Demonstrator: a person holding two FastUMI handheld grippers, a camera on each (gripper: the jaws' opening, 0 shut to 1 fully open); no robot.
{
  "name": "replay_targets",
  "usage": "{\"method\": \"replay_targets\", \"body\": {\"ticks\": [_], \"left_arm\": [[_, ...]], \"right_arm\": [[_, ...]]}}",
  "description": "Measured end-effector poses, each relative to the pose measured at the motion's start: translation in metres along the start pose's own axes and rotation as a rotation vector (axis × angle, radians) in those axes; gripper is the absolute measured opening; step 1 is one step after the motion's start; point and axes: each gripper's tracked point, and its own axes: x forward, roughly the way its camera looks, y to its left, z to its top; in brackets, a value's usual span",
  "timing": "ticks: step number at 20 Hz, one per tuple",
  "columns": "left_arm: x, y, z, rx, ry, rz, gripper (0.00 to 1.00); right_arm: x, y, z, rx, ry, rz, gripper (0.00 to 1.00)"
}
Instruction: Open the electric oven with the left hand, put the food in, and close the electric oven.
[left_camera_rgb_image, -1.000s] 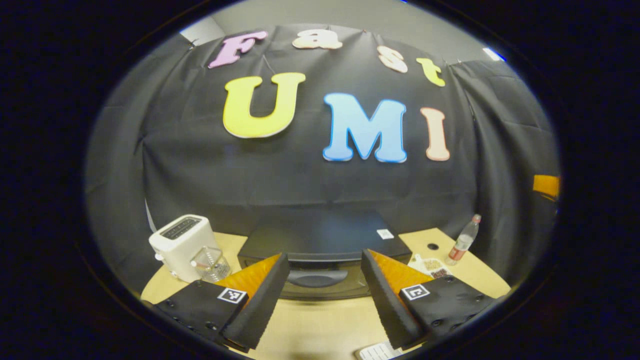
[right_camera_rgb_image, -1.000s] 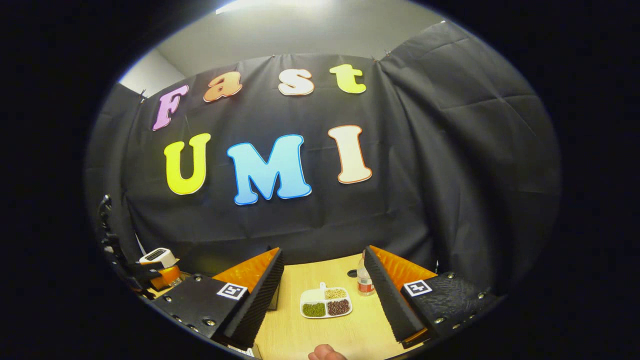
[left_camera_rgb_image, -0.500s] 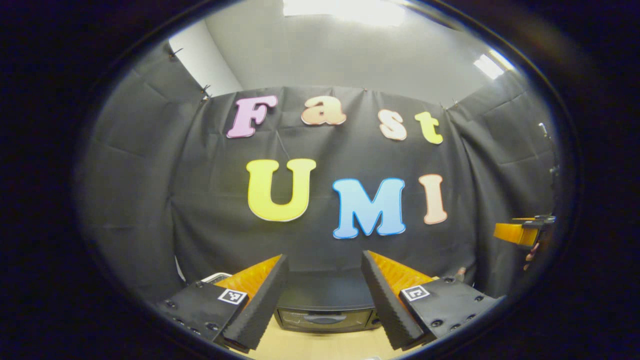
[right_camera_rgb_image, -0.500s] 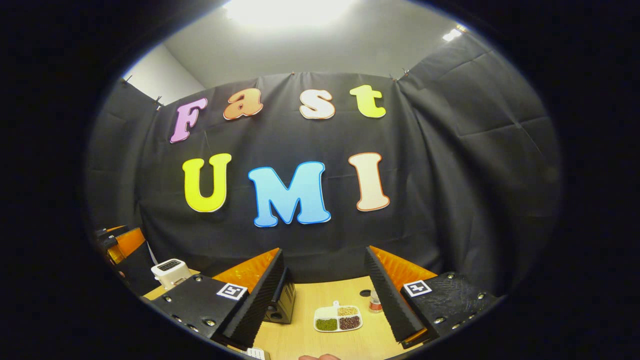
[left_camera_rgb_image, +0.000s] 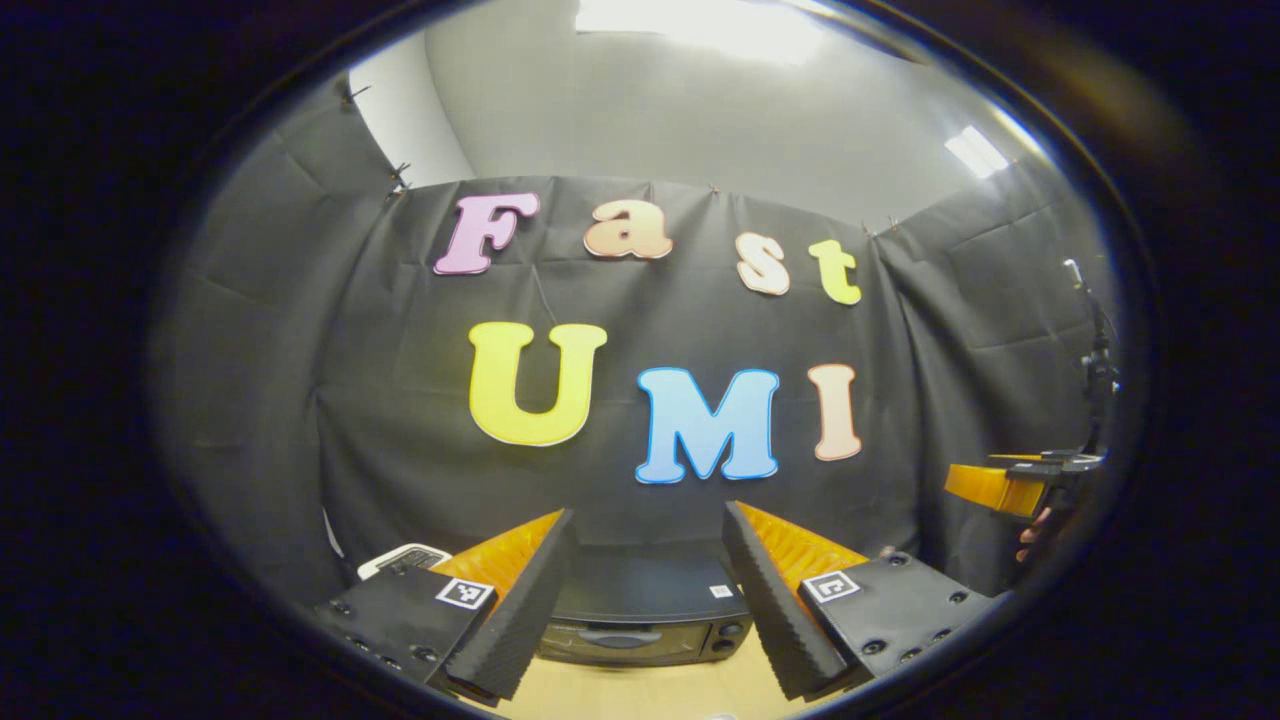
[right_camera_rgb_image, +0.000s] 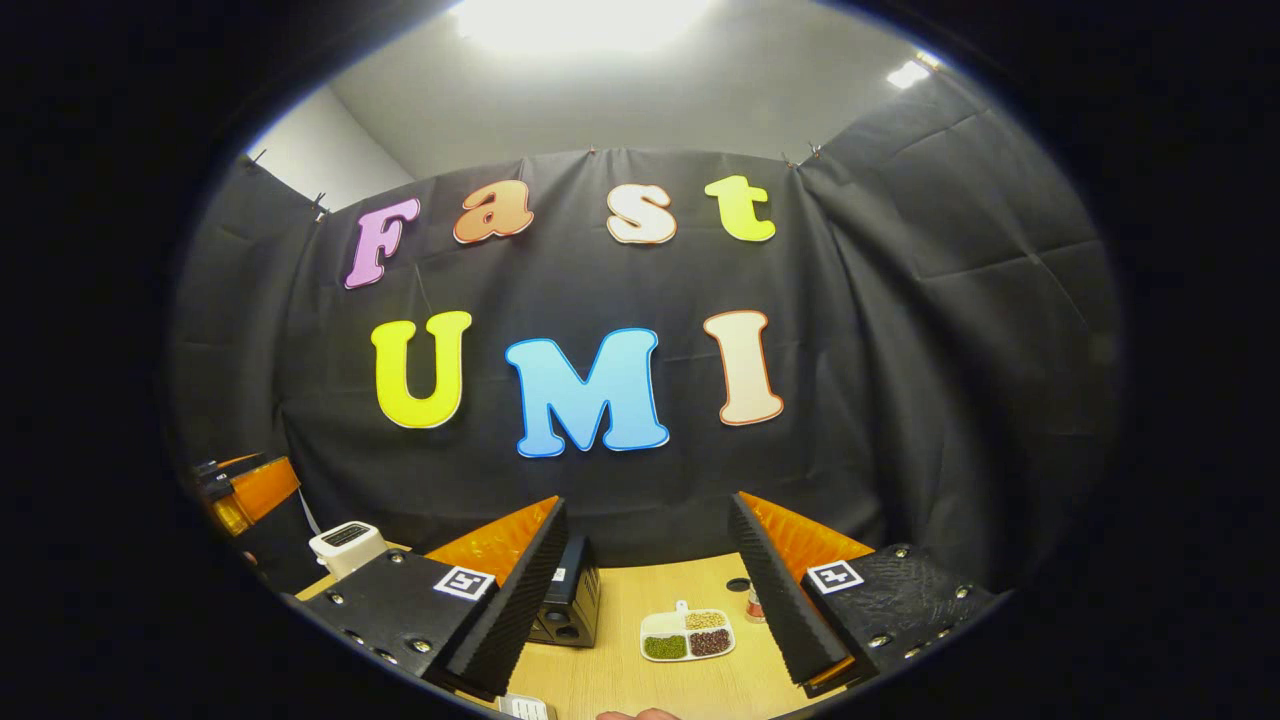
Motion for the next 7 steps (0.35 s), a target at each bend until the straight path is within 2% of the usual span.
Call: {"method": "replay_targets", "body": {"ticks": [2,4,7], "left_arm": [[0.002,0.001,-0.002,-0.011,0.003,-0.015,0.91],[0.004,0.003,-0.005,-0.025,0.001,-0.024,1.0],[0.006,0.004,-0.007,-0.04,0.004,-0.04,1.0]], "right_arm": [[-0.001,0.006,-0.001,-0.008,0.003,-0.005,0.98],[-0.002,0.011,-0.001,-0.009,0.003,-0.008,0.98],[-0.002,0.014,0.0,-0.003,0.005,-0.017,0.98]]}}
